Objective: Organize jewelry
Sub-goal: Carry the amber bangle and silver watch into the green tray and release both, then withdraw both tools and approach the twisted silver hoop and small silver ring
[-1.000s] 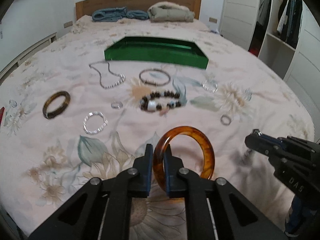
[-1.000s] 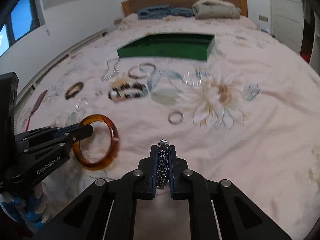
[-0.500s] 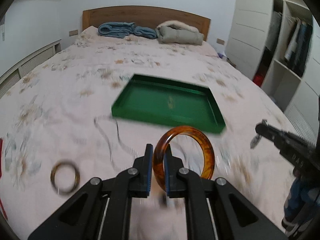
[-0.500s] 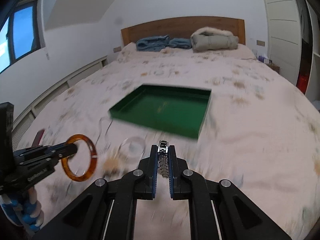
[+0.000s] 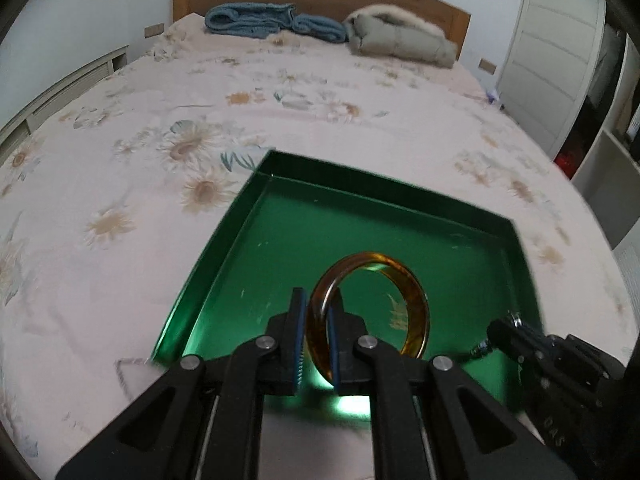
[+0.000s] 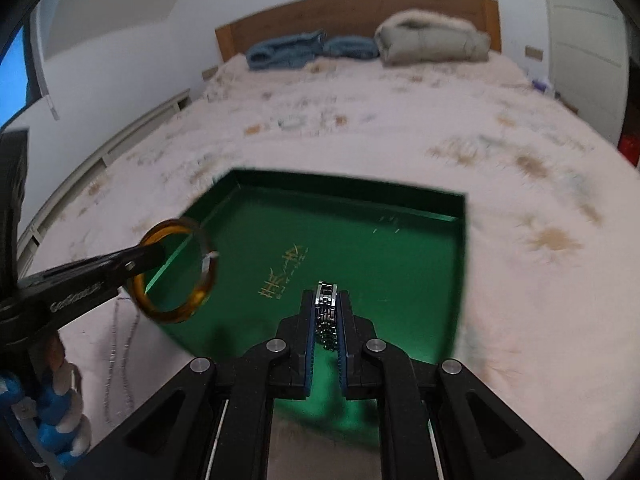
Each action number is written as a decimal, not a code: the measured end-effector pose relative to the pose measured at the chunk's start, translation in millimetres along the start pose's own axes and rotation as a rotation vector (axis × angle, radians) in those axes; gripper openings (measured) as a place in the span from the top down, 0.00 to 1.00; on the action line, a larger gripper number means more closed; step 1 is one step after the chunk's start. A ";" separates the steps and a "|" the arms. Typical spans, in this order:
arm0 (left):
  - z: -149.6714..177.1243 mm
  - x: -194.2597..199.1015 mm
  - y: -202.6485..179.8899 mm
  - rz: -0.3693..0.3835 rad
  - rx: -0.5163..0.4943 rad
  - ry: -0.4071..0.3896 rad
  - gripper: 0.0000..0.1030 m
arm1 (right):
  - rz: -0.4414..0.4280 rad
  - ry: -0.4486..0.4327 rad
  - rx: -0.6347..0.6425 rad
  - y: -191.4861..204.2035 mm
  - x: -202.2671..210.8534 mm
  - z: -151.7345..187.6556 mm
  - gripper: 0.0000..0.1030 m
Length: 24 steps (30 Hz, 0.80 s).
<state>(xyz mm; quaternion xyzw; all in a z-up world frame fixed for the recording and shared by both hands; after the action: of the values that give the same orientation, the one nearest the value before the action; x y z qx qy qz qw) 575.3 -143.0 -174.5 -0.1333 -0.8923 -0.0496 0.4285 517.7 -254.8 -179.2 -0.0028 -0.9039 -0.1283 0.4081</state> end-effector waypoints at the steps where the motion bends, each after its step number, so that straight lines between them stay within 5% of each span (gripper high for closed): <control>1: -0.5 -6.2 1.3 -0.008 -0.003 0.007 0.91 | 0.007 0.015 0.005 -1.9 -9.1 0.6 0.91; 9: 0.9 -42.3 21.6 -0.066 -0.006 0.076 0.91 | 0.135 0.078 0.011 -41.6 -42.8 -10.6 0.91; 14: -0.4 -40.4 21.1 -0.049 -0.021 0.082 0.88 | 0.141 0.113 0.024 -49.4 -43.2 -13.0 0.85; 16: -5.3 -24.7 25.0 -0.048 -0.015 0.054 0.86 | 0.154 0.091 0.034 -48.4 -32.5 -18.4 0.61; 24: -17.5 104.2 60.8 -0.086 -0.041 -0.144 0.78 | 0.104 -0.075 0.030 -30.3 78.0 -32.7 0.59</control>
<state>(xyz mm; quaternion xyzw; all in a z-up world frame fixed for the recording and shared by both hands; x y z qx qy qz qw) 543.3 -67.8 -84.0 -0.1068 -0.9244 -0.0763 0.3581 486.4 -299.6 -107.8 -0.0483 -0.9190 -0.0931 0.3801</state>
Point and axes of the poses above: each gripper's, at about its wrist camera, not at the fingertips, and x roughly against the way its jaws point, y to its left, z to its underside, the point moved 10 cm from there along -x, roughly the way its jaws point, and after that the axes turned 6 degrees about -x, right-handed, at the moved point
